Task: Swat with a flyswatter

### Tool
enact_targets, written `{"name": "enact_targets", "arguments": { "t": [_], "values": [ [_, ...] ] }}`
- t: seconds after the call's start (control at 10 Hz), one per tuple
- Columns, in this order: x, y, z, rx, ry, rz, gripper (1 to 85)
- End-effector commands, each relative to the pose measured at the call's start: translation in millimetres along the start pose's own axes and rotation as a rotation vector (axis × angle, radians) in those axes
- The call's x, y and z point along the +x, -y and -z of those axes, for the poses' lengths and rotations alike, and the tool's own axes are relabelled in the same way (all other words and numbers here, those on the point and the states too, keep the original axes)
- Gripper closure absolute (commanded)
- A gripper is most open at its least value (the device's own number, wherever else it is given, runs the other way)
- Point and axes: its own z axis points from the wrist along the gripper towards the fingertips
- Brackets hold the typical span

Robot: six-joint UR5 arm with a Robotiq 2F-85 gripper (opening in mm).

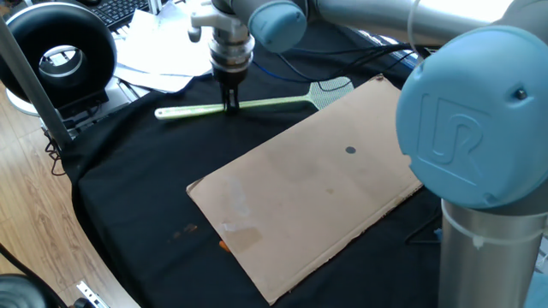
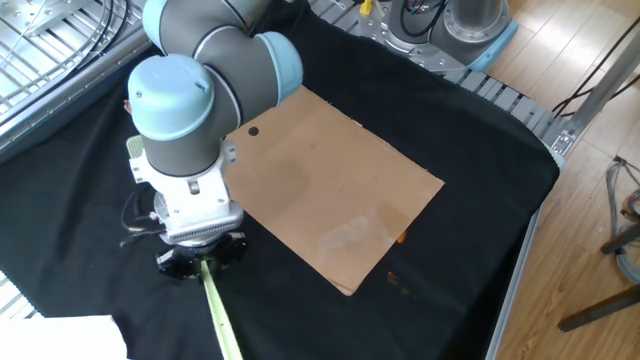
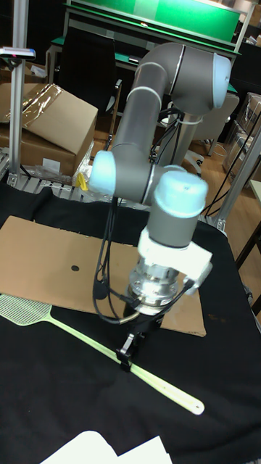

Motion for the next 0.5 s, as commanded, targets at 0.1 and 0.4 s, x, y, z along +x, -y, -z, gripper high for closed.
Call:
{"name": "enact_targets", "arguments": {
  "t": [0.1, 0.4],
  "values": [
    [-23.7, 12.2, 27.3, 0.046, 0.054, 0.089, 84.3],
    [-39.7, 24.6, 35.8, 0.066, 0.110, 0.136, 84.3]
  ]
}}
